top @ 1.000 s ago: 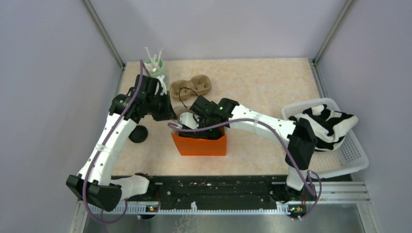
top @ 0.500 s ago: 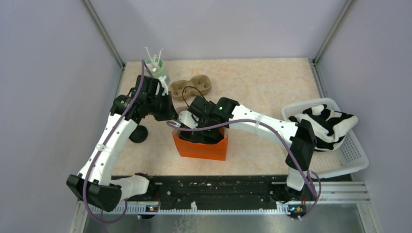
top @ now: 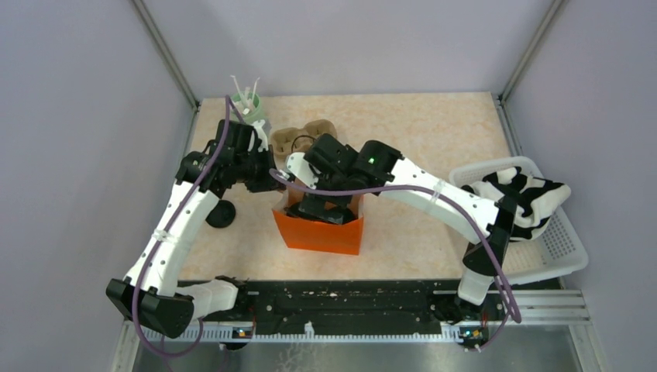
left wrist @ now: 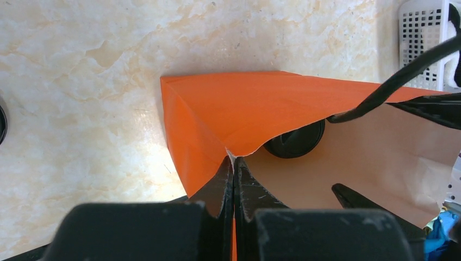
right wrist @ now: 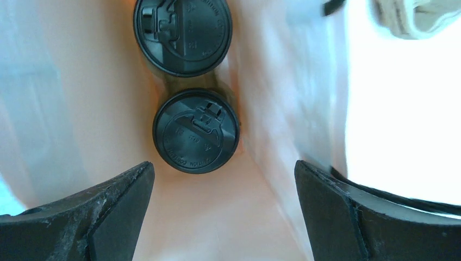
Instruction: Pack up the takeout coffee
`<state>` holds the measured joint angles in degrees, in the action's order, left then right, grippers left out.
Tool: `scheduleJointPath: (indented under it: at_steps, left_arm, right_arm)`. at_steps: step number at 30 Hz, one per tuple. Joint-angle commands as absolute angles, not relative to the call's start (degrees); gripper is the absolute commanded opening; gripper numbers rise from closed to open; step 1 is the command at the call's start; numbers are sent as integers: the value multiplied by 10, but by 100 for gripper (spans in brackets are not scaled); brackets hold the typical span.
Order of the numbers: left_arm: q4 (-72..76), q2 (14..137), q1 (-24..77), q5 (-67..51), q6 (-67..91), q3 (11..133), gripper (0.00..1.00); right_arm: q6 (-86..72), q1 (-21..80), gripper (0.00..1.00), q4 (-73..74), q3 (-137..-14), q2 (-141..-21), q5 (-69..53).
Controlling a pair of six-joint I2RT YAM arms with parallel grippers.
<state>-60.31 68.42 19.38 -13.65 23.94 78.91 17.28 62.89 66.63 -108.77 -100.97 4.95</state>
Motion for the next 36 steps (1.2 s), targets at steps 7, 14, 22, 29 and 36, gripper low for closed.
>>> scheduleJointPath:
  at_steps: [7,14,22,29,36]
  left_arm:
    - [-588,684,191,-120,244,813,18]
    - [-608,681,192,-111,281,834,39]
    - [-654,686,192,-66,321,908,71]
    - [-705,659,191,-19,337,916,92]
    - [-675,644,191,-54,356,905,98]
  right_arm:
    - [127,635,99,638,-1200,-939,119]
    - [86,635,99,511,-1147,-844,129]
    - [45,626,99,439,-1007,-741,282]
    - [-57,542,99,377,-839,-620,232]
    - [-79,497,99,410,-822,-606,150]
